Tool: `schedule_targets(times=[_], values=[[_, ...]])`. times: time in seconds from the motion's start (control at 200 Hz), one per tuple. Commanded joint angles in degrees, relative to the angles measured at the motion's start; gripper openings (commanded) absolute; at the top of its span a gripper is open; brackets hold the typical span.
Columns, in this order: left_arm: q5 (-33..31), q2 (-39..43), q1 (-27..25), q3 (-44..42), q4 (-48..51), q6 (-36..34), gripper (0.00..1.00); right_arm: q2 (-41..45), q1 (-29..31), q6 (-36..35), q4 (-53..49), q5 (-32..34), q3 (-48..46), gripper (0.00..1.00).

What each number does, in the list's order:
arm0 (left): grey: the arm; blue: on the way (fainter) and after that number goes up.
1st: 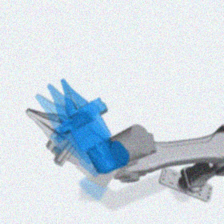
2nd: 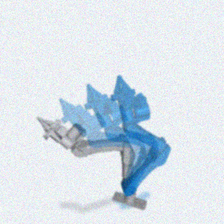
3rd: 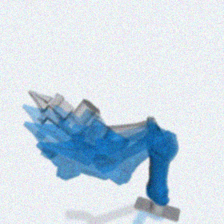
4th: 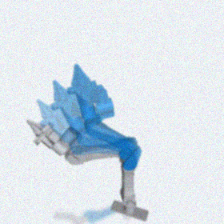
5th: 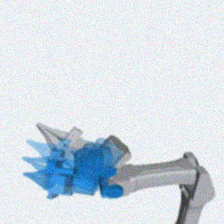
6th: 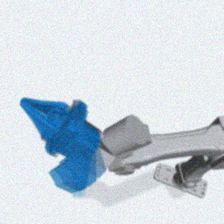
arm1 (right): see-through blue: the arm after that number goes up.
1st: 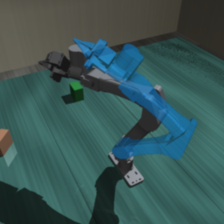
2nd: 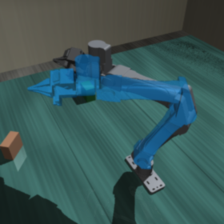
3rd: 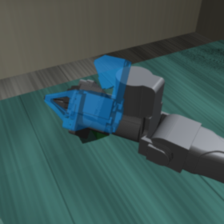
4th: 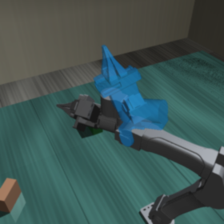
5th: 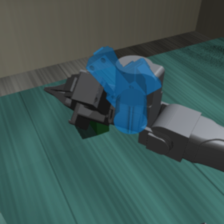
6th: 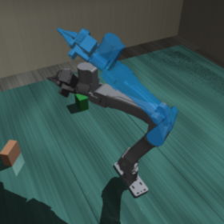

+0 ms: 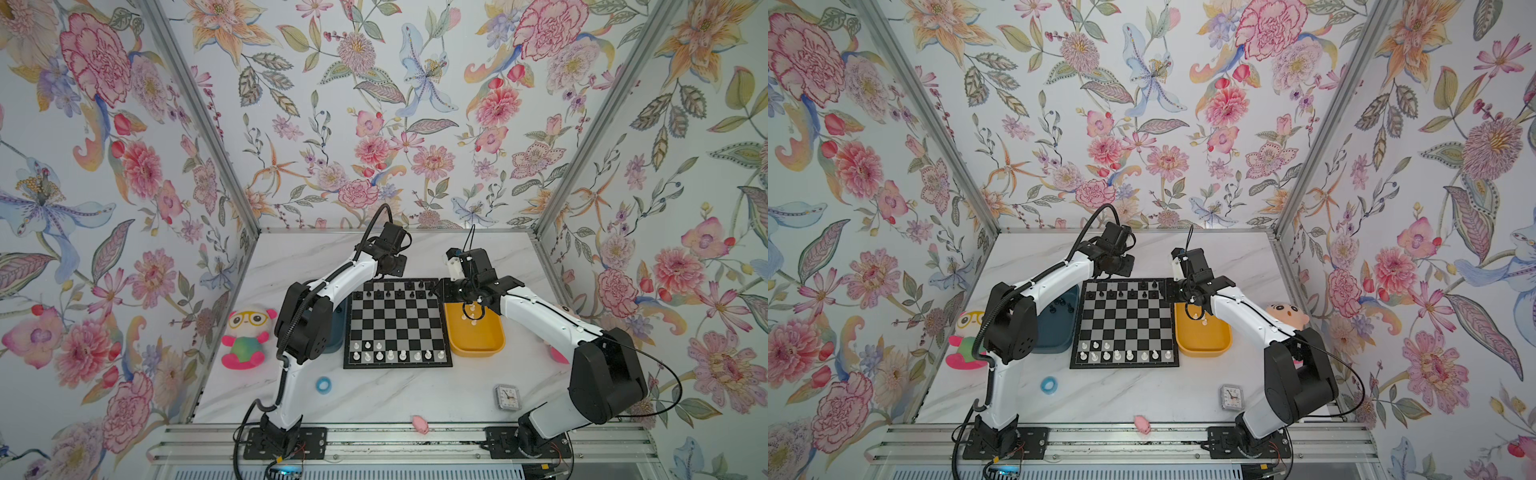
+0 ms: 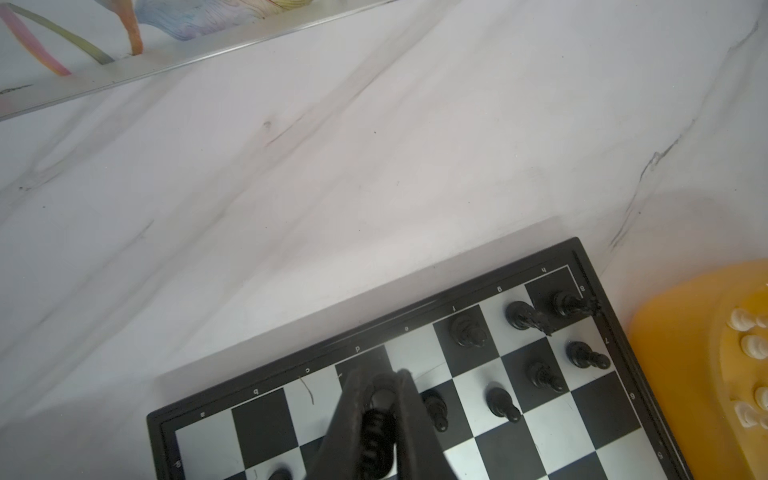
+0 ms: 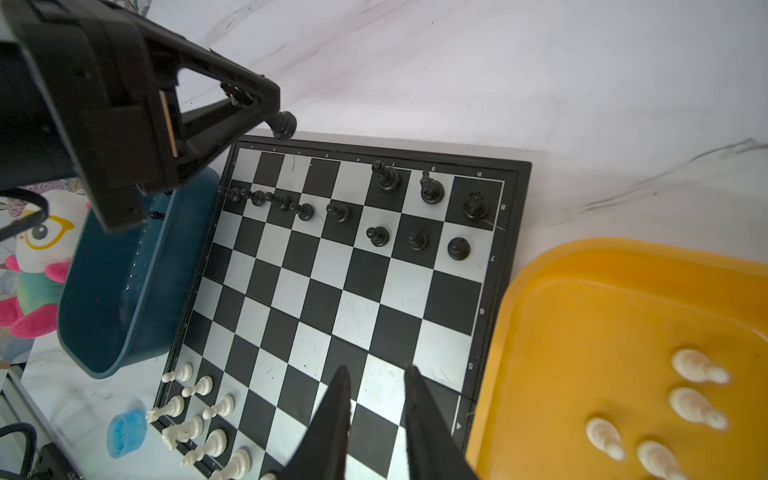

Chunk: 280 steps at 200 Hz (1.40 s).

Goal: Set up the chess pieces on the board
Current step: 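Lift the black pawn with the left gripper and carry it over the board, then lower the black pawn onto the far row beside the black pieces and release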

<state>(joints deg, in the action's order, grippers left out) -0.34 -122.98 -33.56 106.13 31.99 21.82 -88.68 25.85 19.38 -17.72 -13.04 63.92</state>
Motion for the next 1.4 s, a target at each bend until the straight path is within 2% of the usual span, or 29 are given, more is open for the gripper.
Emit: schedule_targets(times=[0.0, 1.396], values=[[0.7, -1.85, -0.95, 2.46, 2.02, -0.73, 0.08, 1.28, -0.36, 0.63, 0.38, 0.4, -1.24, 0.25], [1.66, -8.79, -2.52, 4.0, 1.41, -0.22, 0.08, 0.11, -0.45, 1.49, 1.56, -0.3, -2.22, 0.25]])
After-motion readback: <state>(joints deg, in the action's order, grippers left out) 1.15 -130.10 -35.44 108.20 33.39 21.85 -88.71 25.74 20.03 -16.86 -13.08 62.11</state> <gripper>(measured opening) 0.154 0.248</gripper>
